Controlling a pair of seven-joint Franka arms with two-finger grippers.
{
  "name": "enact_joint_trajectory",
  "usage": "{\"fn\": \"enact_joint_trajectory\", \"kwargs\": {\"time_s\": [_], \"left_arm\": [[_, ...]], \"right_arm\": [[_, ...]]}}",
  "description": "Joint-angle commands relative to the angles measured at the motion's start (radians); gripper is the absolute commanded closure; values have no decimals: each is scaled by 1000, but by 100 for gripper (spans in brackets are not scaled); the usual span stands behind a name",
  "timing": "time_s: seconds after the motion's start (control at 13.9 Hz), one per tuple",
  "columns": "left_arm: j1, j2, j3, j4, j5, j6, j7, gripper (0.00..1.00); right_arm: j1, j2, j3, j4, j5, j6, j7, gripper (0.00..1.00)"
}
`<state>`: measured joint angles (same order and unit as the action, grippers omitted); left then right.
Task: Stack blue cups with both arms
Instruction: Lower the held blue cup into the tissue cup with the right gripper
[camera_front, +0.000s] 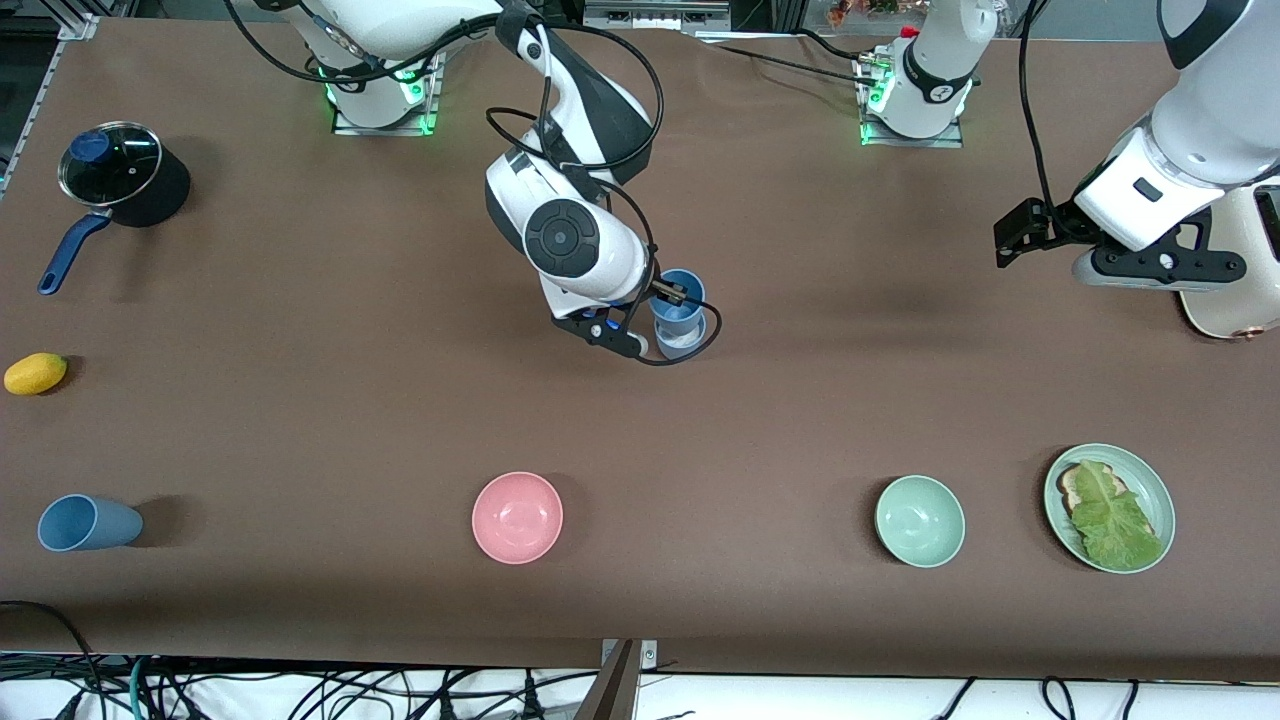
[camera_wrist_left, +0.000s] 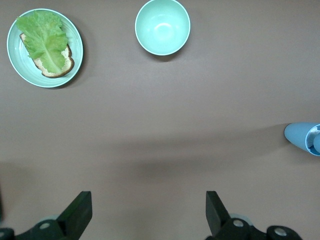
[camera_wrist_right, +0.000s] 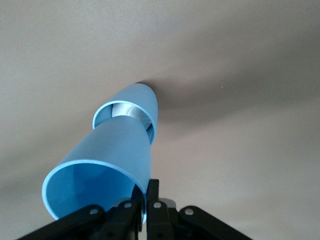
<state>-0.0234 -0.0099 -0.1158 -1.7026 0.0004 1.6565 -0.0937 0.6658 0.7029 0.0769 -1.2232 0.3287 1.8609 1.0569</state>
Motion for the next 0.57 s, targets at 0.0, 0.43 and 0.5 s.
{"fn": "enact_joint_trajectory", "kwargs": {"time_s": [0.0,0.43,0.5], "left_arm": [[-4,1,10,17,-17,-20,22,0],[-4,1,10,17,-17,-24,22,0],[-4,1,10,17,-17,-26,22,0]], "right_arm": [[-5,-6,-2,10,15,7,-14,100],[-5,-6,-3,7,3,60,-70,100],[-5,-6,-5,7,1,58,-93,100]]}}
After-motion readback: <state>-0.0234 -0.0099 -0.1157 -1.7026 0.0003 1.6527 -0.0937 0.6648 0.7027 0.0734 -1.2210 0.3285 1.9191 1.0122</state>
